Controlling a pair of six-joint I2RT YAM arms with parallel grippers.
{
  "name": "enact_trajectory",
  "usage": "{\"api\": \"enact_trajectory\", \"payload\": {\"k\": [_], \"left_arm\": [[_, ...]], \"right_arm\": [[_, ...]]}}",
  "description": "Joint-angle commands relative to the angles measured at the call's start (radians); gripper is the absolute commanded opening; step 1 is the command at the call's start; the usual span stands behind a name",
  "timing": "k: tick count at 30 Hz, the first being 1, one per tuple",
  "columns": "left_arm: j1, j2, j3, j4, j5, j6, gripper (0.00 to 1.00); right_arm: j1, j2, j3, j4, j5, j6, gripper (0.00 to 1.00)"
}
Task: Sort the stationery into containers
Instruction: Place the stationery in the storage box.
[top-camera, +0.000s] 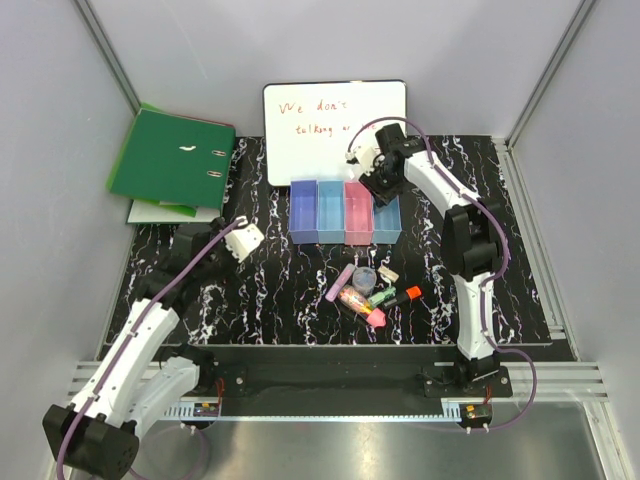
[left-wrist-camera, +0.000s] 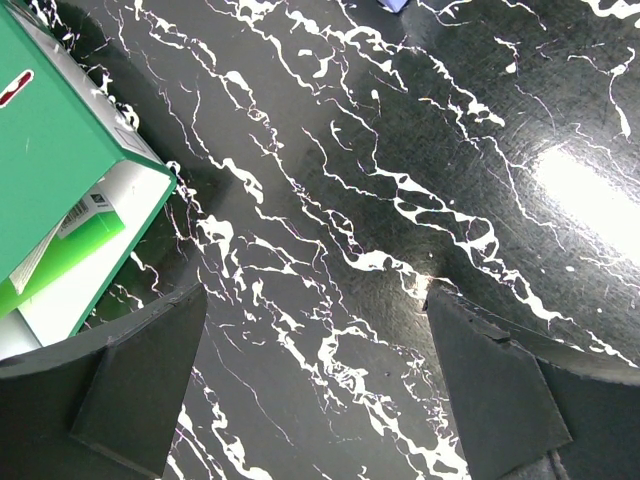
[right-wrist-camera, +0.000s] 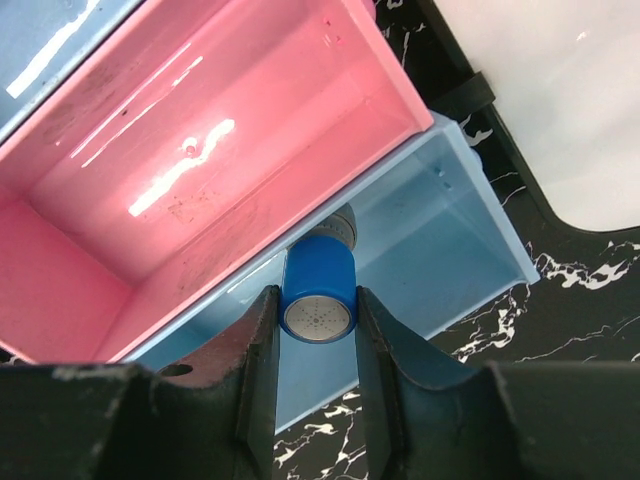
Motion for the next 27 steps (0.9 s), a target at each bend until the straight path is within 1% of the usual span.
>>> {"api": "enact_trajectory", "payload": {"k": [1,5,11,12,14,18,21,22,25,27], "left_arm": [[-0.004,0.006,0.009,0.056,0.026,0.009,0.99],[-0.004,0.007,0.012,0.056,0.024,0.008,0.99],[-0.004,0.001,0.01,0.056,0.018,0.015,0.99],[-0.004,0.001,0.01,0.056,0.02,0.015,0.99],[-0.004,0.0,0.009,0.056,0.017,0.015,0.99],[-0.004,0.003,0.007,0.056,0.02,0.012,0.99],[-0.004,0.003,0.01,0.057,0.02,0.014,0.99],[-0.004,0.001,0.012,0.056,0.021,0.014,0.99],[-0.004,-0.001,0.018,0.056,0.02,0.014,0.99],[-0.004,-0.002,0.019,0.056,0.02,0.012,0.99]], "right_arm": [[-0.001,0.021,0.025,0.045,0.009,-0.017,0.0],[-0.006,0.035,0.031,0.051,0.019,-0.02,0.0],[-0.012,0.05,0.042,0.06,0.039,-0.022,0.13],[-0.012,0.047,0.042,0.062,0.042,-0.019,0.18],[-0.012,0.04,0.042,0.065,0.042,-0.019,0.19],[-0.015,0.026,0.037,0.066,0.046,-0.02,0.24],[-0.013,0.006,0.034,0.066,0.051,-0.025,0.29],[-0.013,0.0,0.032,0.066,0.049,-0.027,0.33],[-0.015,-0.016,0.025,0.066,0.048,-0.028,0.35],[-0.015,-0.025,0.022,0.065,0.048,-0.03,0.39]]}}
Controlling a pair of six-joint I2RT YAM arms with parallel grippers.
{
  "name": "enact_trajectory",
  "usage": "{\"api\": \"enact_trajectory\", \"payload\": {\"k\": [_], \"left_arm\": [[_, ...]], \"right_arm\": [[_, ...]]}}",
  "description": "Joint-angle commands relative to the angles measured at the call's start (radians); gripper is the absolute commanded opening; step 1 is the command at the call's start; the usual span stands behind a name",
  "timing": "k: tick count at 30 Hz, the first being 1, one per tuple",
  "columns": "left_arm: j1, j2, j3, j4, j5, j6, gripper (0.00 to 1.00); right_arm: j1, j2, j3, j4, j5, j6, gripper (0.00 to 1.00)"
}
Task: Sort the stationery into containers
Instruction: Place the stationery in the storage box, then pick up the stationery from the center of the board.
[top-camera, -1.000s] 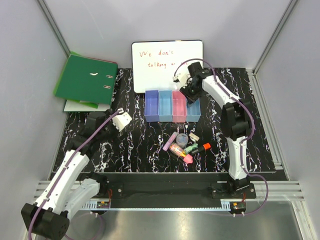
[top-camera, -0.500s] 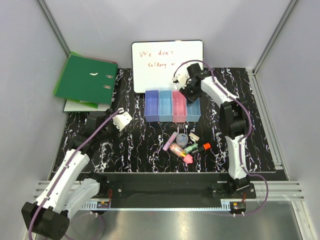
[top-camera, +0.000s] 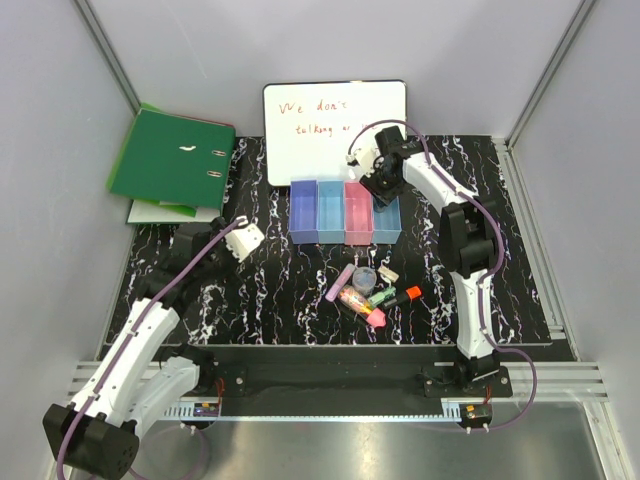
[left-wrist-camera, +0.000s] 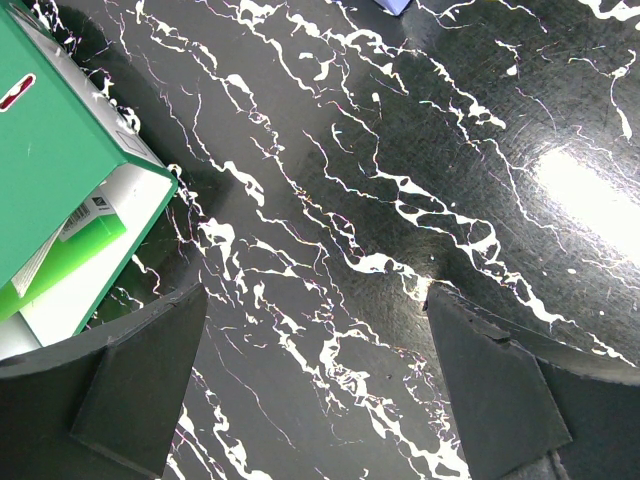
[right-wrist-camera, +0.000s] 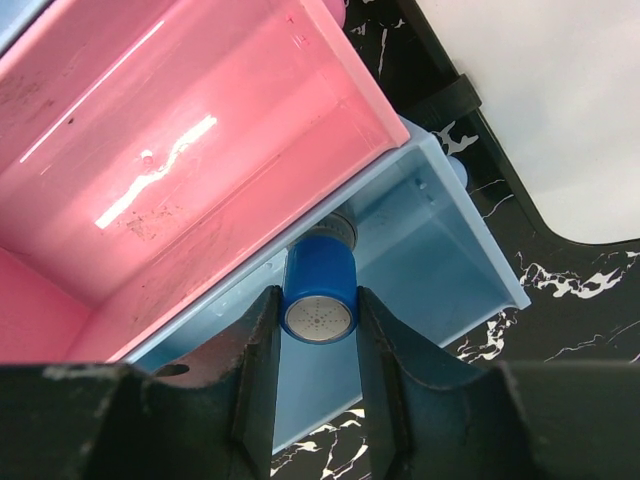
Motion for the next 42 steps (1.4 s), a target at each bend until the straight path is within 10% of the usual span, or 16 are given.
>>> {"api": "enact_trajectory", "payload": {"k": [1,18,27,34,42], "left_arm": [[-0.004,-0.007,0.021,0.049,0.016,0.009,0.99],[-0.004,-0.018,0.029,0.046,0.005,0.017,0.99],[-0.004,-0.051,0.024,0.021,-0.012,0.035,0.99],[-0.004,-0.09,0.019,0.001,-0.026,0.037,0.99],[-0.004,-0.116,0.024,-0.013,-0.029,0.024,0.99]], "right_arm": [[-0.004,-0.07,0.016,0.027,0.02,-0.013,0.41],[-0.003,-0.12,0.017,0.024,0.015,-0.015,0.45],[0.101,-0.454,-0.245,-0.047,-0.017,-0.114,0.45],[0.289,-0.7,-0.581,-0.128,-0.069,-0.256,0.95],[0.342,-0.673,-0.644,-0.125,-0.075,-0.249,1.0]]}}
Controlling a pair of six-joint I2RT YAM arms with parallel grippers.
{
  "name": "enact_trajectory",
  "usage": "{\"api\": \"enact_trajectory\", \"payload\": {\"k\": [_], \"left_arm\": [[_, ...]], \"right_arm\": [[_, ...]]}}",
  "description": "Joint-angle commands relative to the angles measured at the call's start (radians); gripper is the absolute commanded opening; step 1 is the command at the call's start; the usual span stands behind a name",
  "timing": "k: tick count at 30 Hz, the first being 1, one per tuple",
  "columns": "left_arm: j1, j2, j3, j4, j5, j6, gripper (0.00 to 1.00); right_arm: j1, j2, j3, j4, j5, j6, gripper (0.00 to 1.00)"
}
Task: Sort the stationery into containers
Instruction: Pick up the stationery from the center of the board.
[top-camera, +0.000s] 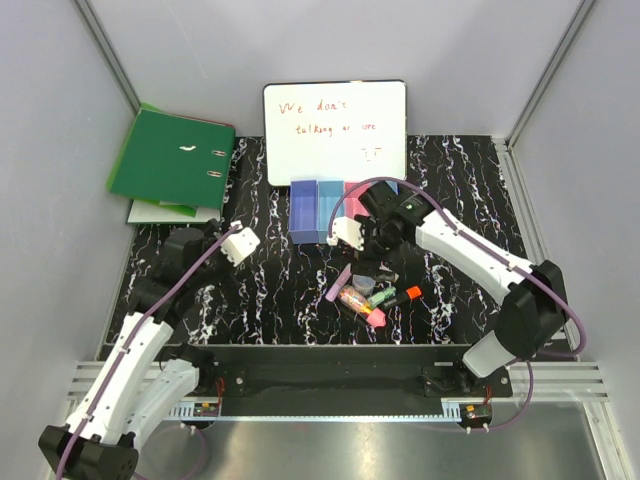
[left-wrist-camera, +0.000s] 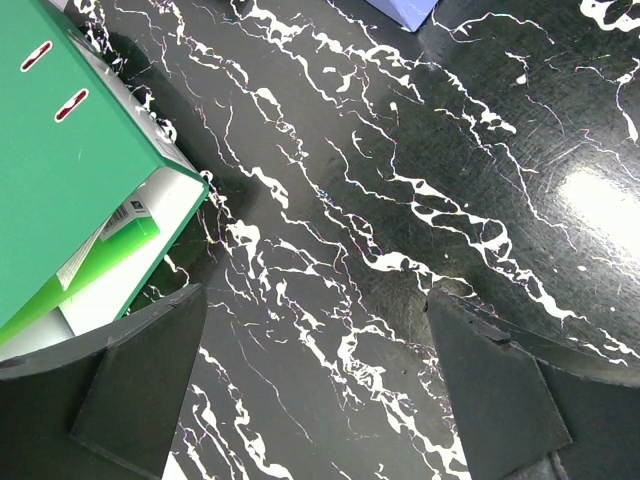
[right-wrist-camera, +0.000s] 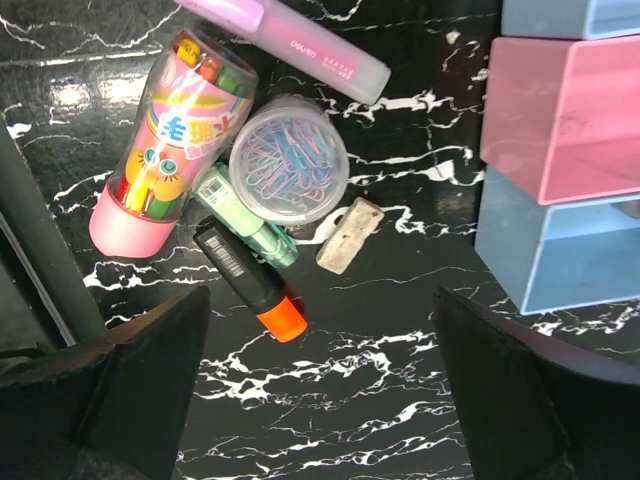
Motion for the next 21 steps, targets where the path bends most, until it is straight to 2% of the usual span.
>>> {"api": "enact_trajectory", "payload": {"k": [1,11,21], "left_arm": [[-0.004,-0.021,0.022,0.013,-0.016,-0.001,0.99],[-0.004,-0.03,0.012,0.006,-0.019,-0.002,0.99],[-0.004,-0.036,-0.017,0.008,-0.01,0.004,0.99]], "right_arm": [[0.014,0.024,-0.019,0.015,-0.01,-0.039,1.0],[0.055,0.169,0.018,0.035,-0.022,-0.033,0.97],[0.057,0.231,0.016,0.087,-0.022,-0.016,0.96]]}}
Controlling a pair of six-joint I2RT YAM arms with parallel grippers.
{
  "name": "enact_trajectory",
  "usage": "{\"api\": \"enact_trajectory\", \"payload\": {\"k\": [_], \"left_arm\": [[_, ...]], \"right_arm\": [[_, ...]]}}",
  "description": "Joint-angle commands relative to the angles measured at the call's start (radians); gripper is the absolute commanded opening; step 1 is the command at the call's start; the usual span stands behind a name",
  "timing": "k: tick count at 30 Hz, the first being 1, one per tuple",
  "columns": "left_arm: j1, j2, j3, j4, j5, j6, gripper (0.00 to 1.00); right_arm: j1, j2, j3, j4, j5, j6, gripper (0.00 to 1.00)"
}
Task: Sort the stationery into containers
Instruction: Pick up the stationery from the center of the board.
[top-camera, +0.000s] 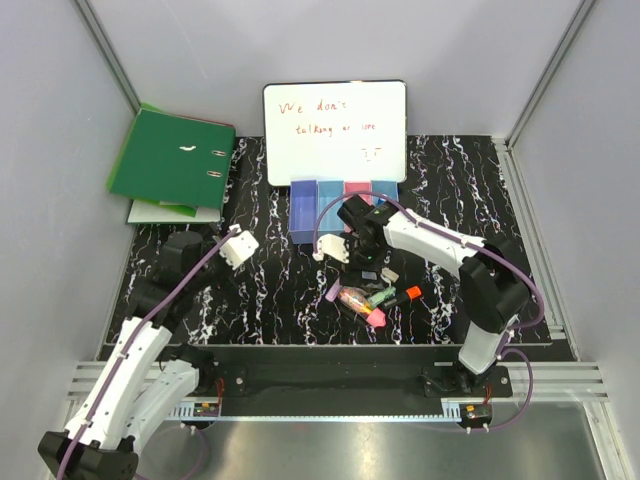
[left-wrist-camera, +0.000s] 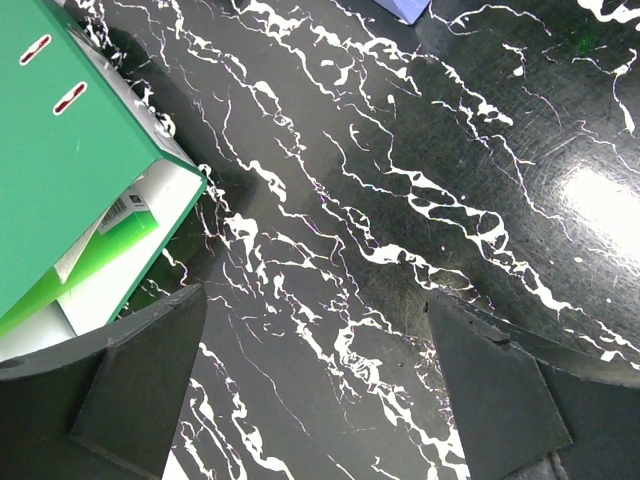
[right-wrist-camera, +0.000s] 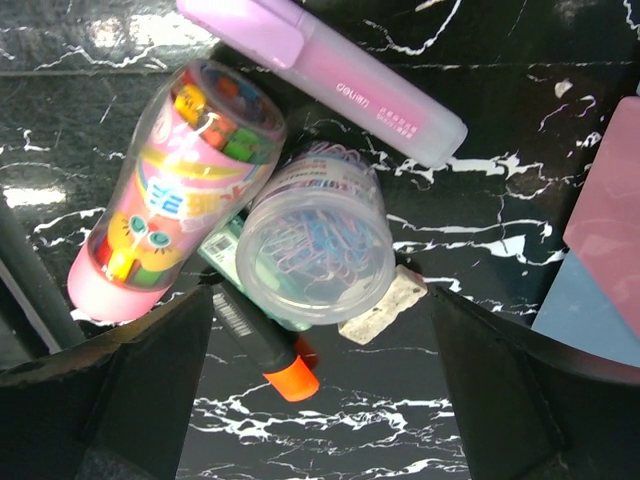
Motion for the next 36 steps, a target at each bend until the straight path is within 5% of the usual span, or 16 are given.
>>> {"api": "enact_trajectory", "payload": {"k": [1,8,16,36], "left_arm": [[-0.006,0.001,-0.006,0.029,-0.004,0.002,0.99],[-0.004,0.014,0.001,0.034,0.004,0.002,0.99],[-0.004,0.014,-0.006,0.04,0.007,0.002,0.99],[-0.004,0.02,0.004,0.051,0.021,-0.004,0.99]], "right_arm": [[0.009,0.024,0.031,0.046,-0.024,0.005,0.96],[0.012,0.064,0.044,0.063,-0.016,0.015,0.86],[0.012,0.04,0.035,0.078,0.036,0.023,0.35],[-0.027,-0.112,0.162,0.118,0.231,0.068,0.24]]}}
